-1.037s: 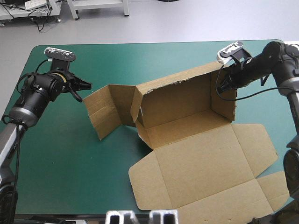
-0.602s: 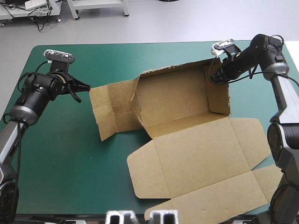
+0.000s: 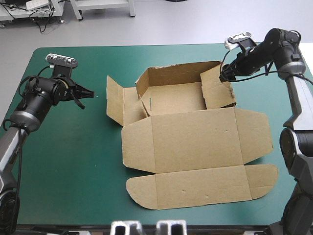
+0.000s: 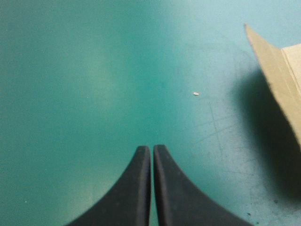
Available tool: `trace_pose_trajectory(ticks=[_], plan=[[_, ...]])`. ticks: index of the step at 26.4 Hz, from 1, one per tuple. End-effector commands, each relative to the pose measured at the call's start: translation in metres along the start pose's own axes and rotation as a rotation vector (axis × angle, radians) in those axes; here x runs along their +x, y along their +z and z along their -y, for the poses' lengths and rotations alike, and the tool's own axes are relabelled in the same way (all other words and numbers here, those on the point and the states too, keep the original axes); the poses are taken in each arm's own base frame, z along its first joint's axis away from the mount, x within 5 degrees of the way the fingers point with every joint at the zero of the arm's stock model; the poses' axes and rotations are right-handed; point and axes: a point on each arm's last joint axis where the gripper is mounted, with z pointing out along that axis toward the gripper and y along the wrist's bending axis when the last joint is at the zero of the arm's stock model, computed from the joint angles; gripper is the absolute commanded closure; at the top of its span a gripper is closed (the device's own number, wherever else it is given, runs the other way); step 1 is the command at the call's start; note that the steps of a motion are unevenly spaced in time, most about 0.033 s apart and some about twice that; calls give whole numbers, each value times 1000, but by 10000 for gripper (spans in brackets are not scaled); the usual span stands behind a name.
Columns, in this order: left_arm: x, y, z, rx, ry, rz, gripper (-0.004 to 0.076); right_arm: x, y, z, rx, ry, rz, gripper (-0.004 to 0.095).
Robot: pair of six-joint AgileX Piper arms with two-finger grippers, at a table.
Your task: Fold the box
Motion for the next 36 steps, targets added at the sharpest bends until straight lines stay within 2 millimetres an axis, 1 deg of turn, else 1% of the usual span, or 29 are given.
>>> trace_pose_trajectory(ticks=[1, 2, 5, 7, 8, 9, 10, 12, 14, 17, 20, 22, 24, 26, 29, 30, 33, 36], plan=[[-14, -20, -6, -16, -4, 108, 710, -7, -50, -16, 18, -19, 104, 198], [-14, -20, -6, -16, -4, 108, 710, -7, -50, -16, 17, -4, 104, 198], [-14, -20, -6, -16, -4, 108, 710, -5, -37, -12, 4, 27, 74, 198], [-14, -20, -6, -16, -4, 108, 710, -3, -23, -9, -9, 38, 44, 198], [-15, -20, -6, -15, -4, 113, 710, -1, -9, -6, -24, 52, 14, 198], [-15, -20, -5, -15, -4, 115, 710, -1, -1, -6, -32, 55, -2, 199], [-15, -20, -6, -18, -1, 115, 710, 0, 14, -3, -45, 62, -30, 209], [-15, -20, -6, -19, 0, 111, 710, 3, 36, 1, -75, 81, -66, 255], [-14, -20, -6, -18, -2, 106, 710, 5, 50, 3, -101, 97, -84, 295], [-14, -20, -5, -15, -5, 105, 710, 6, 64, 2, -131, 108, -101, 351], [-14, -20, -5, -13, -7, 107, 710, 6, 74, -2, -145, 88, -118, 426], [-14, -20, -5, -13, -7, 107, 710, 7, 77, -3, -136, 80, -130, 484], [-14, -20, -5, -13, -7, 107, 710, 7, 77, -3, -136, 79, -130, 567], [-14, -20, -6, -18, -2, 110, 710, 7, 77, -3, -137, 68, -130, 699], [-15, -20, -6, -20, 2, 116, 714, 6, 73, -3, -138, 23, -118, 922], [-15, -20, -6, -19, 0, 113, 714, 5, 71, -3, -136, 23, -112, 928], [-15, -20, -6, -17, -3, 112, 713, 0, 52, 0, -119, 27, -63, 932], [-13, -19, -13, -10, -48, 103, 712, -6, 20, 2, -104, 33, 17, 932]])
